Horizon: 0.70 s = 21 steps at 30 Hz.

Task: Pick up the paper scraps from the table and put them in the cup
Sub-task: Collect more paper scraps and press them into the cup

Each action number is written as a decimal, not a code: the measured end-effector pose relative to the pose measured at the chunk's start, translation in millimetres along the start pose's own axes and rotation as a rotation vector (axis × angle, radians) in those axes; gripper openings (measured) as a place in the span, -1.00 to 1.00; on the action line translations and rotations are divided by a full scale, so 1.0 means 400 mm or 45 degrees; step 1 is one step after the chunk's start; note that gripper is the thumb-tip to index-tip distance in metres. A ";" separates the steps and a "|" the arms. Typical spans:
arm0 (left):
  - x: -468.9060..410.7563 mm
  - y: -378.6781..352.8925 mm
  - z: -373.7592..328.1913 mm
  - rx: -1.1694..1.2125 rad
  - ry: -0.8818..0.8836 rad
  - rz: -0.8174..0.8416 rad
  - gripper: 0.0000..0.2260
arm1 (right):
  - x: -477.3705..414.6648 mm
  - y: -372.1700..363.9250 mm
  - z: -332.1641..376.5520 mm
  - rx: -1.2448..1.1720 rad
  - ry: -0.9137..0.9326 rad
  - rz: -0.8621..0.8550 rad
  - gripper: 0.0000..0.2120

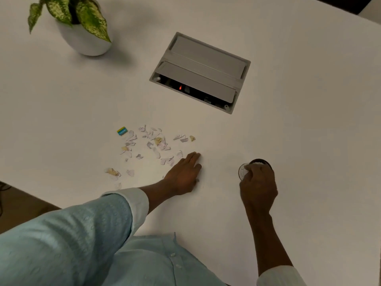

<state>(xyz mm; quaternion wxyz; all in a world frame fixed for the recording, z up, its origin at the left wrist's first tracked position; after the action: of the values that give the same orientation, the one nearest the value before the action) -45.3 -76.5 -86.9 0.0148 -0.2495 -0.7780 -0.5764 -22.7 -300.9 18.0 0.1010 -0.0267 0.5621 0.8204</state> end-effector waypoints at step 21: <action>0.154 0.045 0.378 0.086 0.510 -0.089 -0.05 | 0.184 -0.419 0.360 -0.174 0.317 1.001 -0.16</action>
<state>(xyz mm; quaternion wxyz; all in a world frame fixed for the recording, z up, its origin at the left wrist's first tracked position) -51.8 86.9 -102.3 0.1577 -0.1021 -0.7865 -0.5884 -51.9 -99.1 -94.3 -0.2908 0.0844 0.4816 0.8224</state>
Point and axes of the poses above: each hand's wrist, its own x-axis away from the middle knuckle, its own y-axis out of the back of the hand, z = x × y, the point moved 6 cm from there along -x, towards the middle knuckle, and after that the axes turned 1 degree about -x, right-handed, at the moved point
